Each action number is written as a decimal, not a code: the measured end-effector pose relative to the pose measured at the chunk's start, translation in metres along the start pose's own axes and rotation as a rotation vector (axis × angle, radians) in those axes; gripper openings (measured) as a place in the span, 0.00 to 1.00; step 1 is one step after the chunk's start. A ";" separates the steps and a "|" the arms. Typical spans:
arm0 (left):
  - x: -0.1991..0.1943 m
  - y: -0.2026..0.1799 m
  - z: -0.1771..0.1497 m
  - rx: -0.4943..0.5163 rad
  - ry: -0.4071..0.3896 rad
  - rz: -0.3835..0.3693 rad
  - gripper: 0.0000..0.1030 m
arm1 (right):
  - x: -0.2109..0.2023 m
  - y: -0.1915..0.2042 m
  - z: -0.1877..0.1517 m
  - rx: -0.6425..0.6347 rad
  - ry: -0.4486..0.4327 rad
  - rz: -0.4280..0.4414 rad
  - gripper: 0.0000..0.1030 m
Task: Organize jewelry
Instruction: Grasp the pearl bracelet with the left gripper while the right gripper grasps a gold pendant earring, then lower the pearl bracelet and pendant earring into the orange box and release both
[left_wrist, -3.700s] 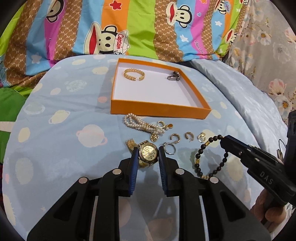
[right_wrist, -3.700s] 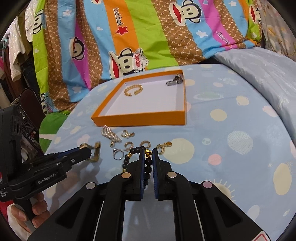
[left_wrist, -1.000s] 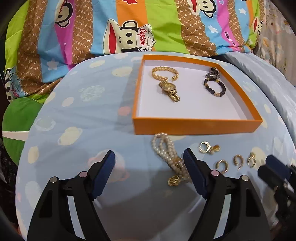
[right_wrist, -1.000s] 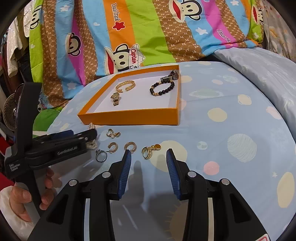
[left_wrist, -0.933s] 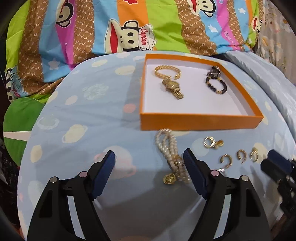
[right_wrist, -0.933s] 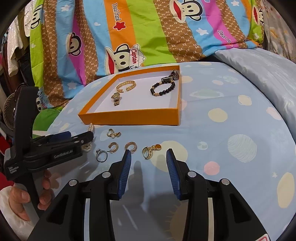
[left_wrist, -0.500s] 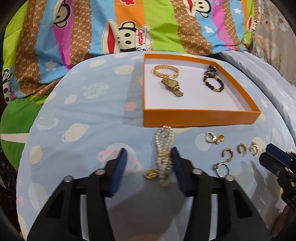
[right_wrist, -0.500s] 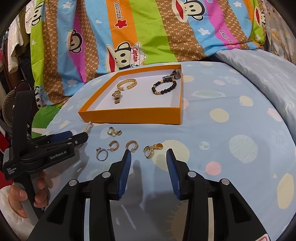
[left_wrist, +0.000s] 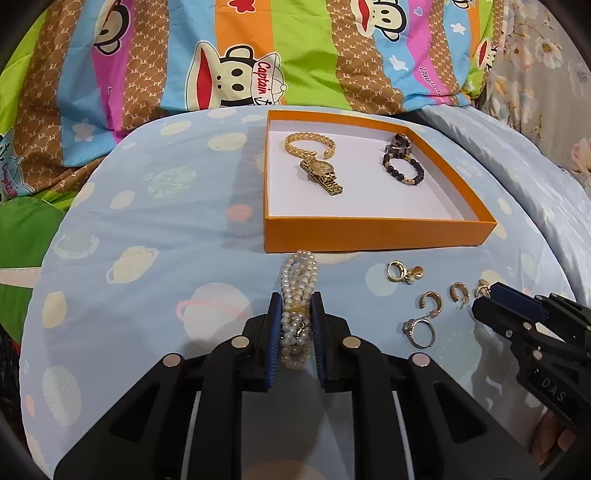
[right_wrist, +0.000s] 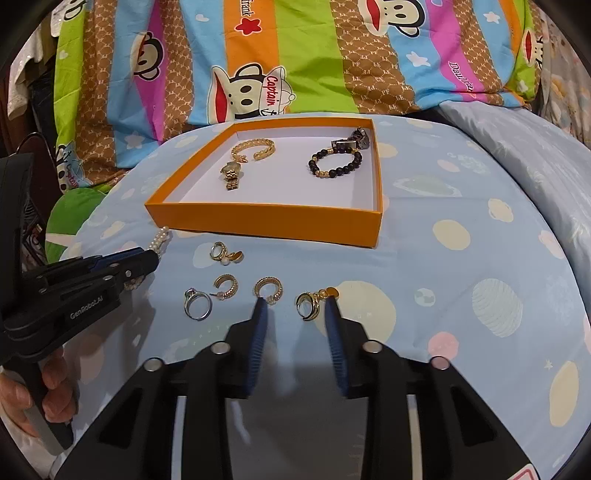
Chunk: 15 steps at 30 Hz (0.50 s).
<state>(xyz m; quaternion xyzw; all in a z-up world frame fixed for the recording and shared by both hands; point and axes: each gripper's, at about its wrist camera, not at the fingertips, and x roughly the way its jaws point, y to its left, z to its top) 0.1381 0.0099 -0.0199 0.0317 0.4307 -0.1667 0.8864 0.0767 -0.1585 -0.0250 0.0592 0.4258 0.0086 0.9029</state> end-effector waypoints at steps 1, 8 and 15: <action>0.000 0.000 0.000 -0.001 0.000 0.000 0.14 | 0.002 -0.002 0.000 0.010 0.007 -0.002 0.18; 0.000 0.000 0.000 -0.001 -0.001 -0.001 0.14 | 0.002 -0.008 0.001 0.035 0.003 0.008 0.05; -0.005 -0.002 -0.001 0.008 -0.016 -0.001 0.14 | -0.007 -0.011 0.001 0.047 -0.029 0.008 0.05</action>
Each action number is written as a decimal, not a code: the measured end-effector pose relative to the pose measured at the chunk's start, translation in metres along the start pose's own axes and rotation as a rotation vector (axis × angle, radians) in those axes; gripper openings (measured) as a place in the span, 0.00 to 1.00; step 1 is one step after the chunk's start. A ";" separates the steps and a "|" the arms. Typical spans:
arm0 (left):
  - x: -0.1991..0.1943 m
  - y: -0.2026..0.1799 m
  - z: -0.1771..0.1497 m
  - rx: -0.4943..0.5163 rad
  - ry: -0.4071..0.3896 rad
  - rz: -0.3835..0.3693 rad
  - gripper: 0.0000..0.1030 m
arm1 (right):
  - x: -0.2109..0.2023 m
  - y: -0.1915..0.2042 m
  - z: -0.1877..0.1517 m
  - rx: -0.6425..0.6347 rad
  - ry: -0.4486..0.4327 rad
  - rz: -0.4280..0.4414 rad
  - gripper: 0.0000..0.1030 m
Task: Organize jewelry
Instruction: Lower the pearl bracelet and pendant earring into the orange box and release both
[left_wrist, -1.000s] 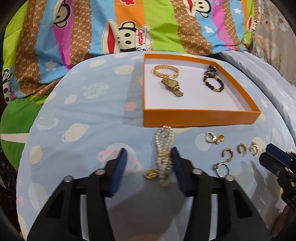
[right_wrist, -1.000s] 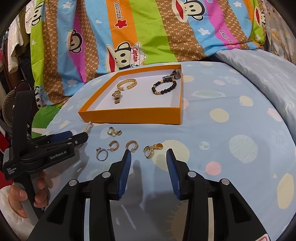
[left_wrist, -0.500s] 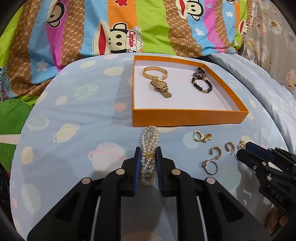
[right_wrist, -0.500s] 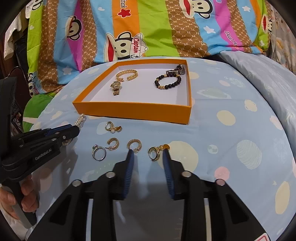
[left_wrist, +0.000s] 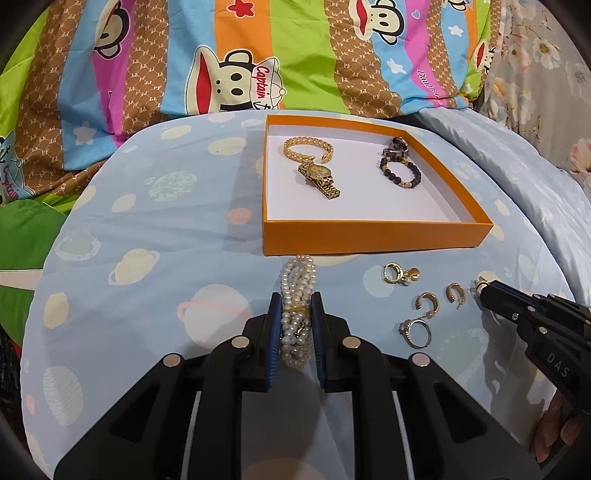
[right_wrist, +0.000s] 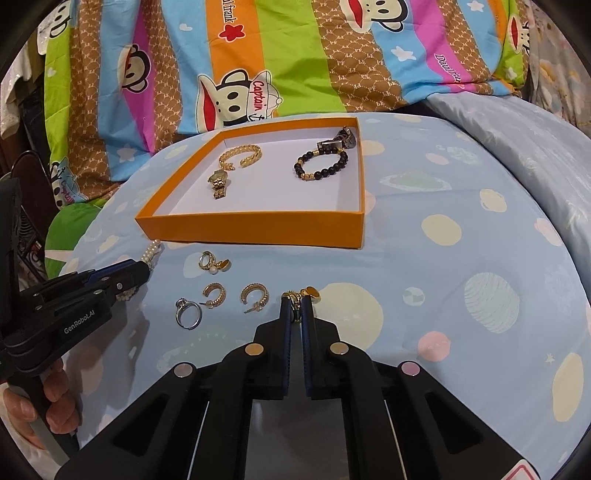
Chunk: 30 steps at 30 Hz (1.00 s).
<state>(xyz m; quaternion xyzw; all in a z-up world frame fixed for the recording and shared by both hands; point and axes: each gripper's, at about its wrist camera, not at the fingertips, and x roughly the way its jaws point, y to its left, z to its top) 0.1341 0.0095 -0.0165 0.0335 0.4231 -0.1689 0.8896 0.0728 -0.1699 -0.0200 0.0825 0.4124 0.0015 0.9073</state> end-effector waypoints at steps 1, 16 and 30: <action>-0.001 0.000 -0.001 0.001 0.000 -0.002 0.14 | -0.003 0.000 0.001 0.001 -0.008 0.003 0.05; -0.055 -0.008 0.068 0.042 -0.160 -0.025 0.14 | -0.045 0.000 0.091 -0.067 -0.154 0.061 0.05; 0.040 -0.015 0.078 0.012 -0.047 -0.025 0.12 | 0.056 -0.010 0.085 -0.032 -0.001 0.073 0.05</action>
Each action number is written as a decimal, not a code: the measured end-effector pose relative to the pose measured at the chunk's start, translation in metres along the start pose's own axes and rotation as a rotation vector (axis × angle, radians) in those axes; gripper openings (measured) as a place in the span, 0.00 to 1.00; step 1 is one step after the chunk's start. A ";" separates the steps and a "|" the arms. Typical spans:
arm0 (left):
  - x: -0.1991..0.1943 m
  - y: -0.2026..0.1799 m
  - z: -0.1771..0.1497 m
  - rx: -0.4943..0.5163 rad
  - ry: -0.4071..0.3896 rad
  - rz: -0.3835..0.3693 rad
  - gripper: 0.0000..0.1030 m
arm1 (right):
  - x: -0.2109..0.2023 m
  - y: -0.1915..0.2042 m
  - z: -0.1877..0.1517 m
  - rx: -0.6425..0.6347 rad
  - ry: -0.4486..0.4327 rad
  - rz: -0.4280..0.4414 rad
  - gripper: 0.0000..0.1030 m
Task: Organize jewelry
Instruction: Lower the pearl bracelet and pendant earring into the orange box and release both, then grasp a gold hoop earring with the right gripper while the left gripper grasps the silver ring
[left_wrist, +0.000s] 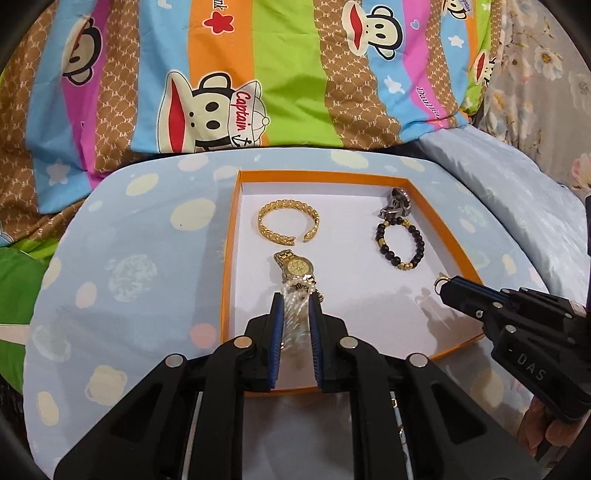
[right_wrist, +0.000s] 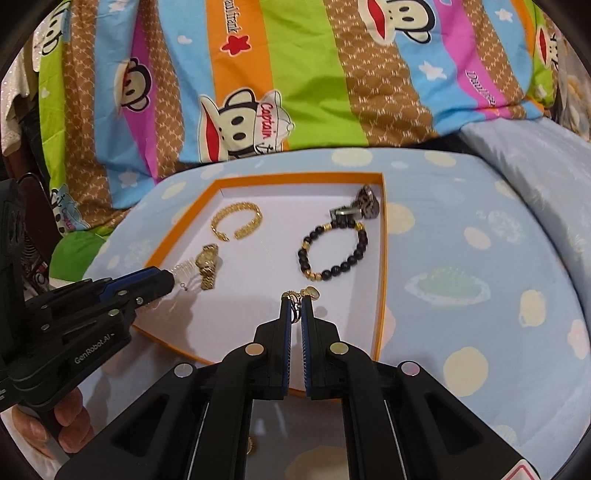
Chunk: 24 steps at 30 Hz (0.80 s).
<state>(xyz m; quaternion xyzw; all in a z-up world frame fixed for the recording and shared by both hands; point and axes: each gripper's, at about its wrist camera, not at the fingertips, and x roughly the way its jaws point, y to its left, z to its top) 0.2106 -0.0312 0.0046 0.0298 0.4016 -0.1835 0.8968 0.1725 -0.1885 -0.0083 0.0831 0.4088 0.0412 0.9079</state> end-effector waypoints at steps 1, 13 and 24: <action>0.001 0.001 0.000 0.000 -0.004 0.001 0.13 | 0.001 -0.001 -0.001 -0.001 0.001 -0.005 0.05; -0.028 0.020 0.005 -0.075 -0.090 0.020 0.42 | -0.039 -0.003 0.002 -0.004 -0.140 -0.041 0.25; -0.068 0.021 -0.061 -0.070 -0.065 0.032 0.45 | -0.066 0.017 -0.062 -0.022 -0.073 0.023 0.25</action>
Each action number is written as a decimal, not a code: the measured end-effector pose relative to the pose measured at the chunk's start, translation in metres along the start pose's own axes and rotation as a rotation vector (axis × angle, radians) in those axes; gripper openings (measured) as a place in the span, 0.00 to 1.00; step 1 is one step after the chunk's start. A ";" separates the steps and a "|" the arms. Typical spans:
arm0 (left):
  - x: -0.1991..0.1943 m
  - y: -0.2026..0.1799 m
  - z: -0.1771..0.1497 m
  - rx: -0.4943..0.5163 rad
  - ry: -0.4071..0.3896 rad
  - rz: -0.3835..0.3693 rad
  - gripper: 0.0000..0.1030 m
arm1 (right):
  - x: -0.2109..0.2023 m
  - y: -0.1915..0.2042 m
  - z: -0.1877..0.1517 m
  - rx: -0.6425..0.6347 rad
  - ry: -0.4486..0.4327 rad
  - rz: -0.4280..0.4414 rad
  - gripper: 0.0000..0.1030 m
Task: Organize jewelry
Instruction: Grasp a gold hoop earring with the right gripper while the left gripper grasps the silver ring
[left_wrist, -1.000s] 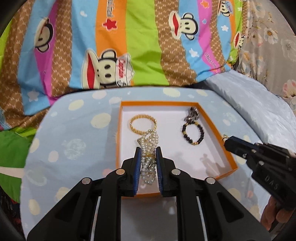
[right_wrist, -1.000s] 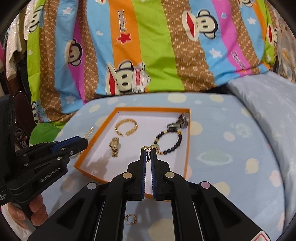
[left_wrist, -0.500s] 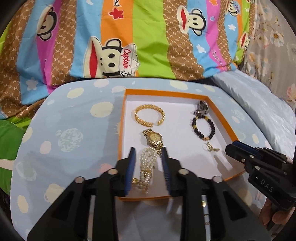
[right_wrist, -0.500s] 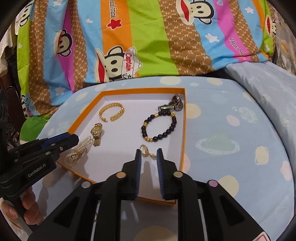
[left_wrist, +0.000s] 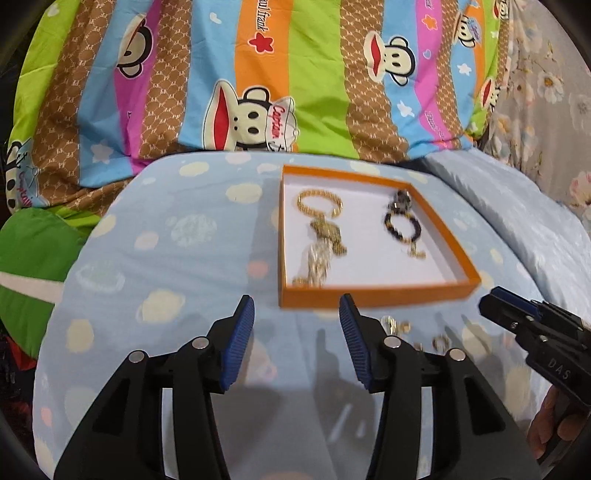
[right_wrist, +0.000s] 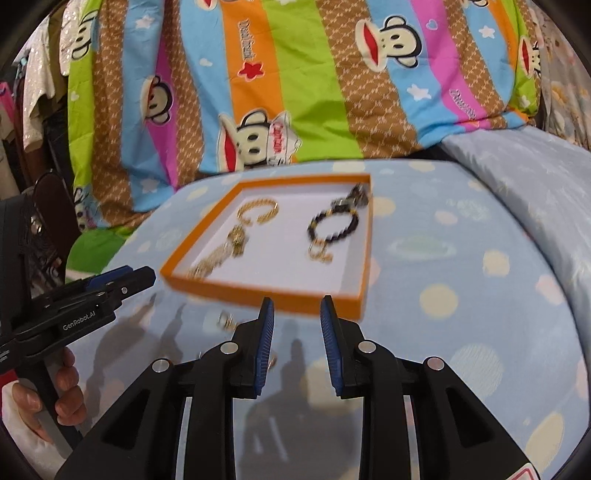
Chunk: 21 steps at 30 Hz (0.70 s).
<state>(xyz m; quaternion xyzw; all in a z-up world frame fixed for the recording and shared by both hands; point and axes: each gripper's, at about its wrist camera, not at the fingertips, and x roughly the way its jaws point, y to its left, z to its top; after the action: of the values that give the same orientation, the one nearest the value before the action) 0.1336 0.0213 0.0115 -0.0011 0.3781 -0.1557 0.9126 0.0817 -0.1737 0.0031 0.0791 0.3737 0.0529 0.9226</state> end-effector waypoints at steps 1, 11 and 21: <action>-0.001 -0.001 -0.004 0.000 0.009 -0.003 0.45 | 0.003 0.004 -0.006 -0.004 0.017 0.005 0.25; -0.001 -0.010 -0.029 0.014 0.051 0.019 0.45 | 0.026 0.019 -0.019 -0.022 0.112 -0.001 0.25; 0.003 -0.014 -0.031 0.026 0.068 -0.005 0.45 | 0.035 0.023 -0.015 -0.033 0.128 -0.044 0.22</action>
<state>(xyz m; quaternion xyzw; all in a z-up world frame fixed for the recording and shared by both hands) 0.1099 0.0108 -0.0108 0.0149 0.4068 -0.1628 0.8988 0.0957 -0.1440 -0.0268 0.0523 0.4329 0.0436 0.8989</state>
